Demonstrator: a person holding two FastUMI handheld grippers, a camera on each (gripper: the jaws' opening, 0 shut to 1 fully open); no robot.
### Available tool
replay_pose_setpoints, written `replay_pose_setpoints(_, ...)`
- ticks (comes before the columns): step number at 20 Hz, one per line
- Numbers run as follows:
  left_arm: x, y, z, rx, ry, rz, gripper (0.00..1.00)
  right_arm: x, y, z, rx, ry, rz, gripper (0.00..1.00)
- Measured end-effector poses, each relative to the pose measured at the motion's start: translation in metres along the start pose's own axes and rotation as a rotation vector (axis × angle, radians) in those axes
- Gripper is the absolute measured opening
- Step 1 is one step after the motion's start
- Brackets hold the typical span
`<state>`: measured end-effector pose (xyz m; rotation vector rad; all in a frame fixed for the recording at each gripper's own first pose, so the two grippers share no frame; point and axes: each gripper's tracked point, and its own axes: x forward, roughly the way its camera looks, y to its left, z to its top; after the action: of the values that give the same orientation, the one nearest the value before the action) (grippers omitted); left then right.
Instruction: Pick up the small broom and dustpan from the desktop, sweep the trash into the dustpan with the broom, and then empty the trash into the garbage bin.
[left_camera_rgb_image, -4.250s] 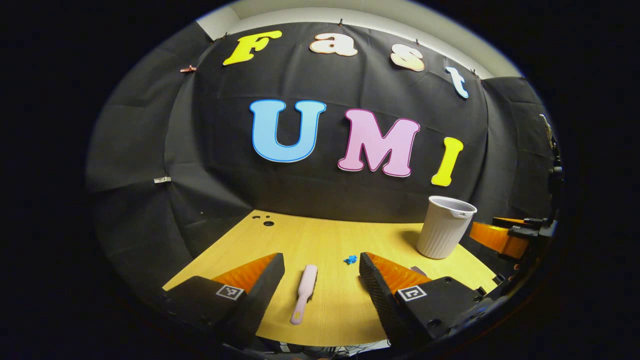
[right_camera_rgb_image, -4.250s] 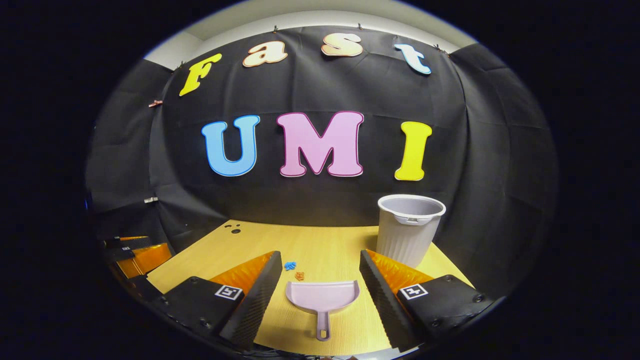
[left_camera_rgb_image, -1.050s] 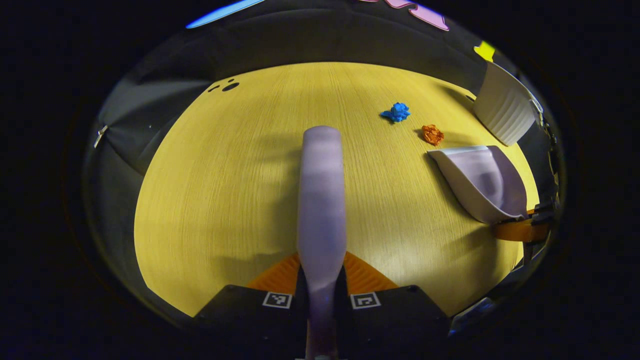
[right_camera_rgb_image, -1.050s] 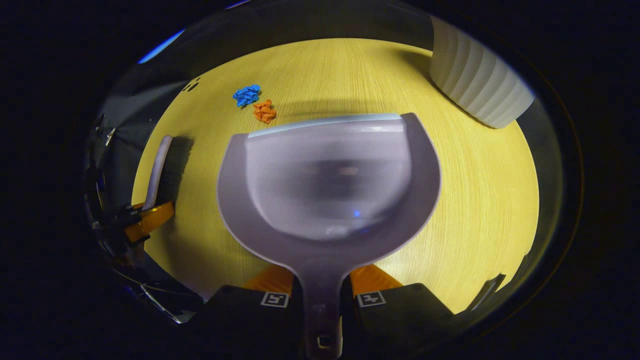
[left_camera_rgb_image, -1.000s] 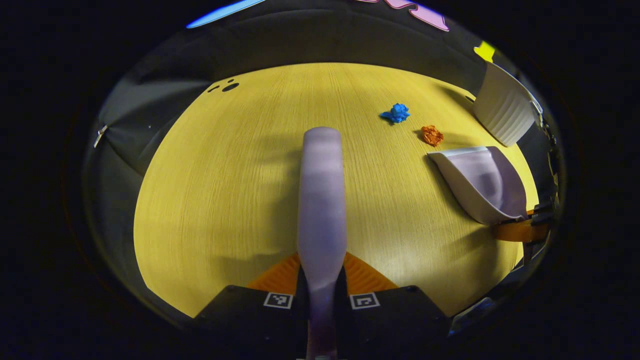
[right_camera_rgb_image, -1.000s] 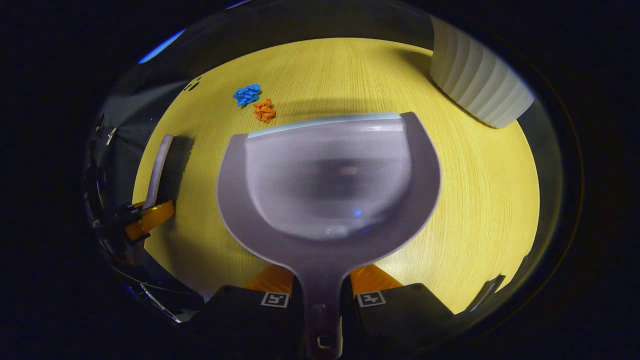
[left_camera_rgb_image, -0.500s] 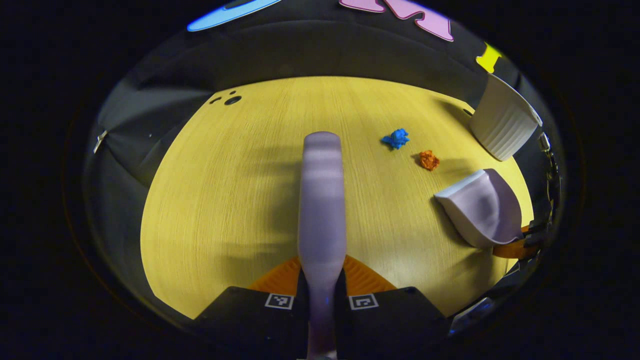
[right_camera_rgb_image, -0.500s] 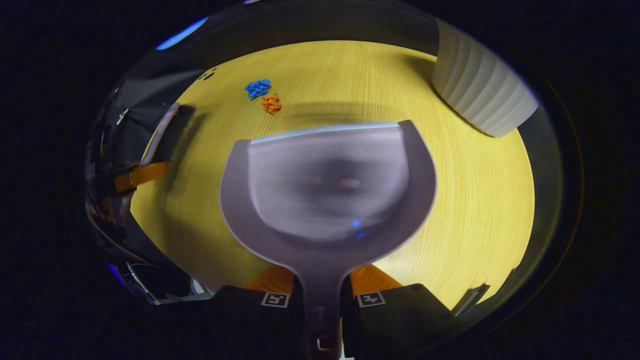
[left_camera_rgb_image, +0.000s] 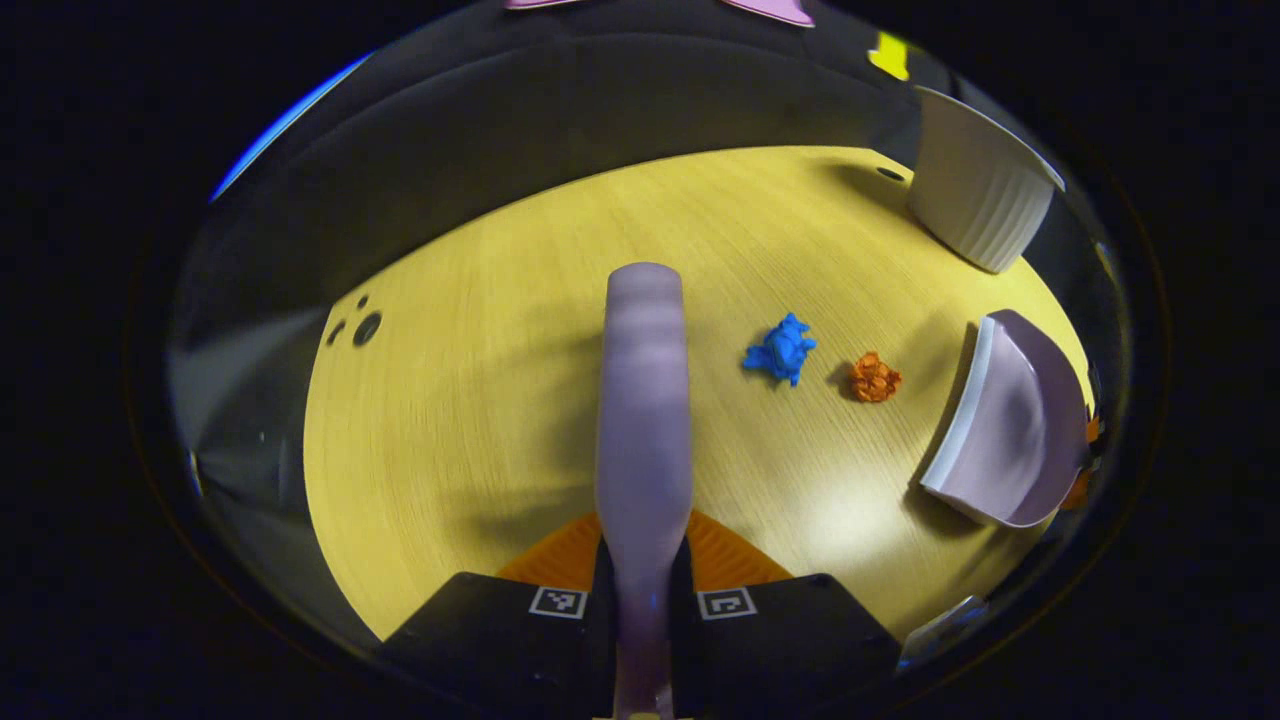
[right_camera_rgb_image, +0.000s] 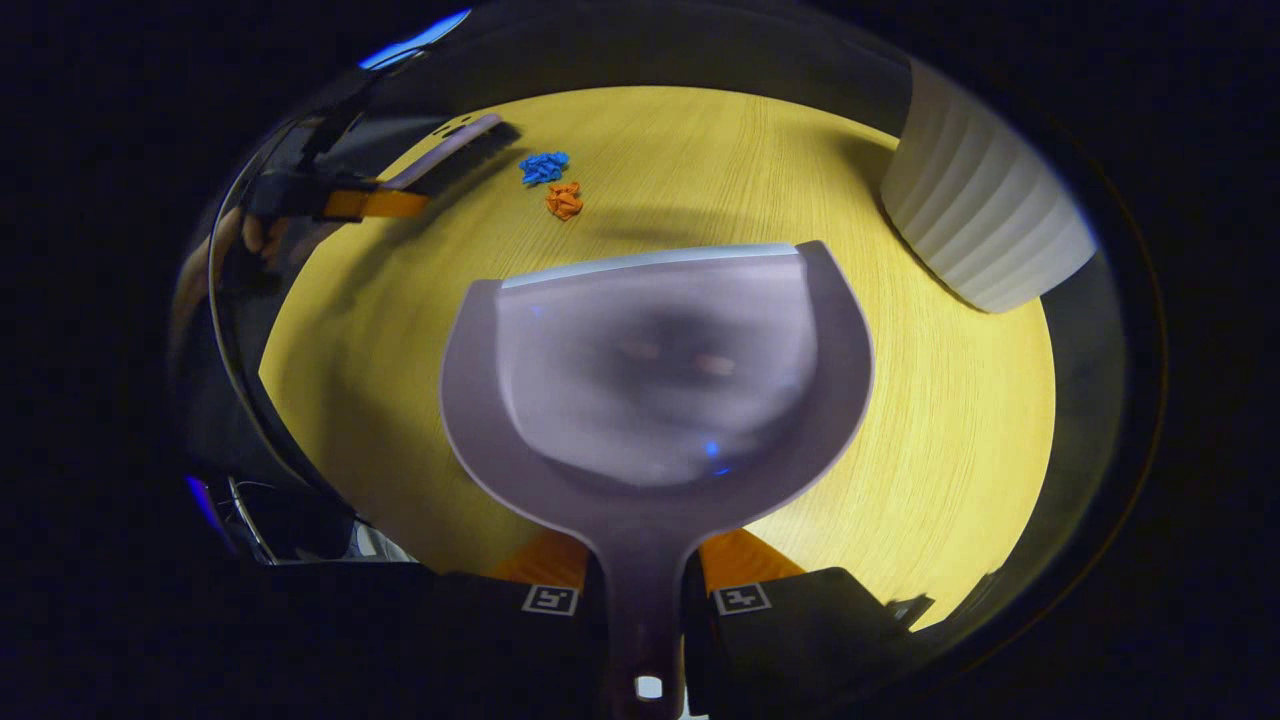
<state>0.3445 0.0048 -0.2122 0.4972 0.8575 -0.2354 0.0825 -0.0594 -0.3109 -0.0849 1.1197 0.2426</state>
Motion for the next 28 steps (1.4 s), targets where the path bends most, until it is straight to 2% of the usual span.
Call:
replay_pose_setpoints(8, 0.031, -0.051, 0.037, 0.403, 0.077, -0.164, 0.26, 0.009, -0.003, 0.003, -0.046, 0.017, 0.016, 0.34)
replay_pose_setpoints(11, 0.028, -0.086, 0.038, 0.478, 0.092, -0.228, 0.26, 0.01, -0.002, 0.004, -0.05, 0.018, 0.028, 0.3)
replay_pose_setpoints(12, 0.026, -0.102, 0.036, 0.497, 0.102, -0.259, 0.26, 0.012, -0.003, 0.002, -0.056, 0.016, 0.03, 0.39)
replay_pose_setpoints(13, 0.024, -0.116, 0.03, 0.517, 0.113, -0.293, 0.26, 0.014, -0.005, 0.002, -0.063, 0.013, 0.031, 0.3)
replay_pose_setpoints(14, 0.017, -0.131, 0.026, 0.537, 0.129, -0.324, 0.26, 0.015, -0.005, 0.001, -0.069, 0.012, 0.03, 0.34)
replay_pose_setpoints(16, 0.001, -0.156, 0.013, 0.57, 0.165, -0.387, 0.26, 0.014, -0.005, 0.002, -0.073, 0.008, 0.032, 0.34)
replay_pose_setpoints(19, -0.025, -0.206, -0.014, 0.523, 0.226, -0.52, 0.26, 0.015, -0.006, 0.002, -0.069, 0.0, 0.039, 0.34)
replay_pose_setpoints(20, -0.033, -0.222, -0.017, 0.486, 0.237, -0.545, 0.24, 0.016, -0.005, 0.001, -0.055, 0.012, 0.045, 0.39)
replay_pose_setpoints(21, -0.036, -0.223, -0.018, 0.44, 0.249, -0.571, 0.26, 0.014, -0.004, 0.004, -0.049, 0.005, 0.045, 0.34)
replay_pose_setpoints(23, -0.046, -0.232, -0.029, 0.313, 0.263, -0.616, 0.26, 0.013, -0.002, 0.006, -0.046, 0.0, 0.043, 0.34)
replay_pose_setpoints(27, -0.068, -0.235, -0.042, 0.116, 0.218, -0.655, 0.24, 0.015, -0.002, 0.005, -0.054, -0.012, 0.039, 0.34)
replay_pose_setpoints(28, -0.077, -0.235, -0.045, 0.078, 0.199, -0.656, 0.26, 0.015, -0.003, 0.005, -0.05, -0.017, 0.043, 0.34)
